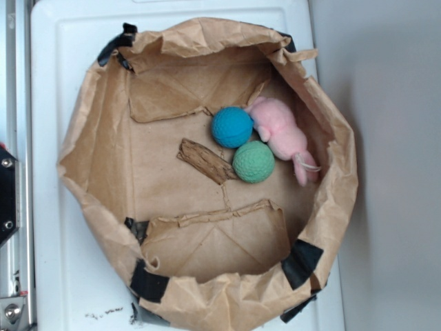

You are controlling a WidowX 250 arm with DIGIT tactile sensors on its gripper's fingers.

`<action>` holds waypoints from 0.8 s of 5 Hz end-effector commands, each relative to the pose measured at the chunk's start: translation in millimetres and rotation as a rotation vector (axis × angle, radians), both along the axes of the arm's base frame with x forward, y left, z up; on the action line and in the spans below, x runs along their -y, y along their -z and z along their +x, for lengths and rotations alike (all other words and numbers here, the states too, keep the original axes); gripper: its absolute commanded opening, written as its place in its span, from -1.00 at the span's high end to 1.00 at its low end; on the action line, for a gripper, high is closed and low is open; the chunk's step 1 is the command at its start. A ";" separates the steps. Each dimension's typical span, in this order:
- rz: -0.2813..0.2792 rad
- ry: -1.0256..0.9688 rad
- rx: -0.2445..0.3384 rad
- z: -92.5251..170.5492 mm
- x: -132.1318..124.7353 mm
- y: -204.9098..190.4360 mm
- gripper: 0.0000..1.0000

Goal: Grab the wood chip.

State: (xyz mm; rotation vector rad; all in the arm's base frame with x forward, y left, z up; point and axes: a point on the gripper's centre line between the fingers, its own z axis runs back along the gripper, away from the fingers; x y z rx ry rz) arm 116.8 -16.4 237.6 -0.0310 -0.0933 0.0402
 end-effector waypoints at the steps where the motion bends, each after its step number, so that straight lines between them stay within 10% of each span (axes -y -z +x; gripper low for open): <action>1: 0.000 0.000 0.000 0.0 0.0 0.0 -1.00; 4: -0.072 0.153 0.065 50.3 -37.6 -5.3 -1.00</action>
